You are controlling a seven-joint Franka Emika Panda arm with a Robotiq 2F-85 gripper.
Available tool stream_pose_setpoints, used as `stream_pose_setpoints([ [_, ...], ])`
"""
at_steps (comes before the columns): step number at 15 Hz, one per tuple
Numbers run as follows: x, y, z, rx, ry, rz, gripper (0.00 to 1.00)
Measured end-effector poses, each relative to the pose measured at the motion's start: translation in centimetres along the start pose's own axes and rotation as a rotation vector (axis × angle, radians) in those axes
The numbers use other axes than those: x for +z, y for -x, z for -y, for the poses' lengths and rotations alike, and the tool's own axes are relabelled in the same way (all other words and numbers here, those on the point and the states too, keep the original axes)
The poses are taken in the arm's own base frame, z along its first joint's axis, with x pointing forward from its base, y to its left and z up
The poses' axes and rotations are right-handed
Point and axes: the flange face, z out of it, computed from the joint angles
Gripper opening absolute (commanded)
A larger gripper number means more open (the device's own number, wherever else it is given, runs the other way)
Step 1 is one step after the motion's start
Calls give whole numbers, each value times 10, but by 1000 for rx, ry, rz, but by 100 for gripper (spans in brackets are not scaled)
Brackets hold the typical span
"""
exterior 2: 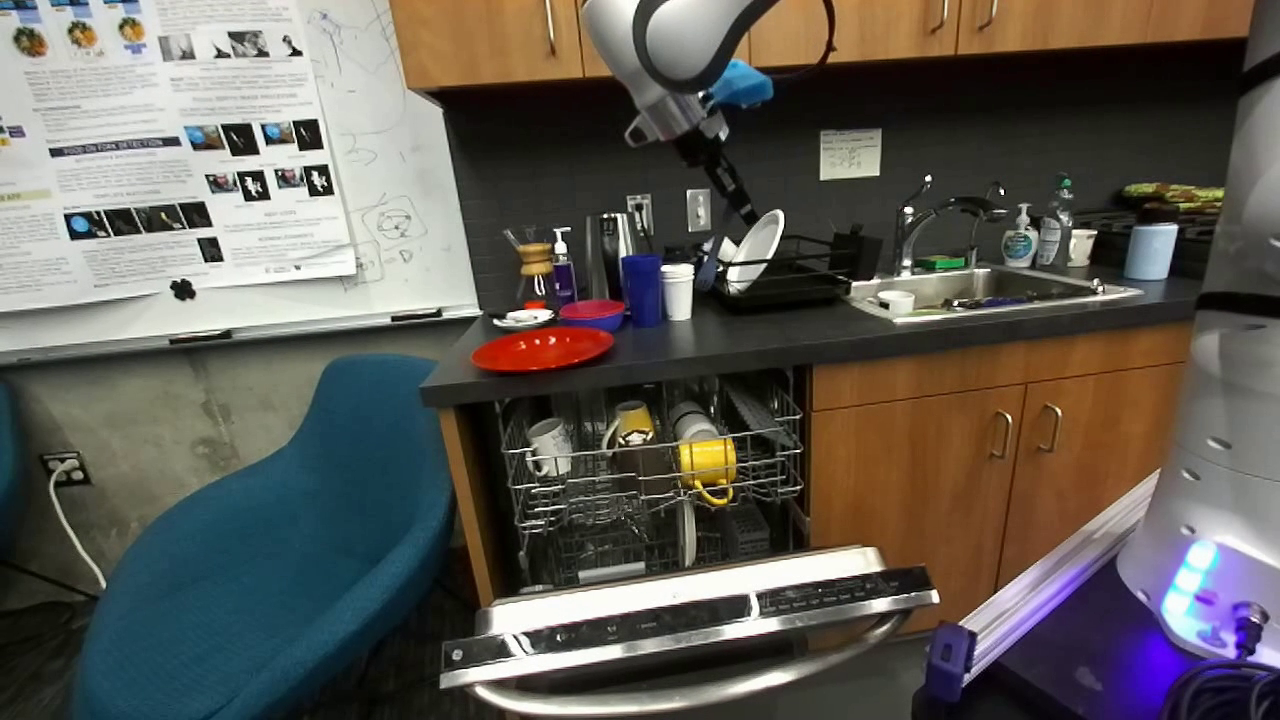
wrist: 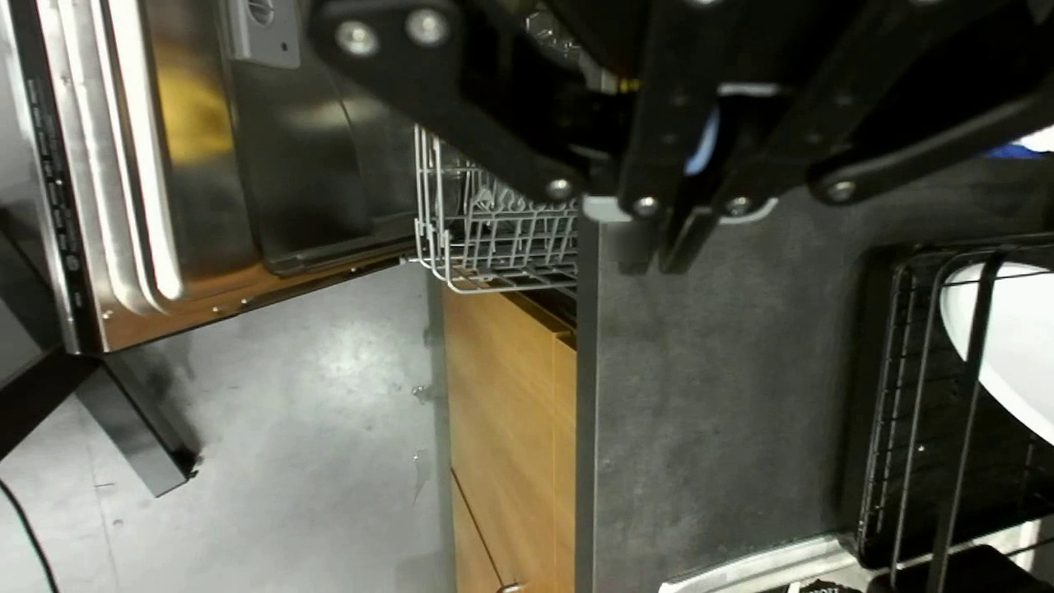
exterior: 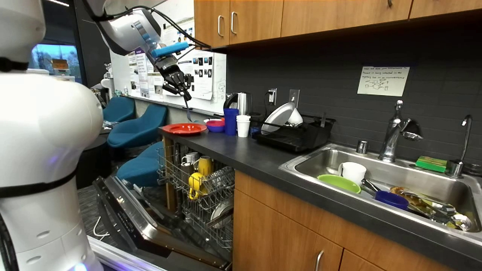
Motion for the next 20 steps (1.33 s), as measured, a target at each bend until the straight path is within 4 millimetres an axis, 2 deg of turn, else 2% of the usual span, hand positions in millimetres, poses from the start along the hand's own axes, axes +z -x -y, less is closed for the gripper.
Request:
stream_pose_setpoints([
  [4,-3,-3,11,-21,-46,4,2],
  [7,-13,-6,15,-31,-44,20,2],
  [11,-25,-20,22,-61,-28,47,2],
  [14,-18,-39,28,-94,-33,71,2],
  [20,15,-63,31,-125,-72,131,2],
])
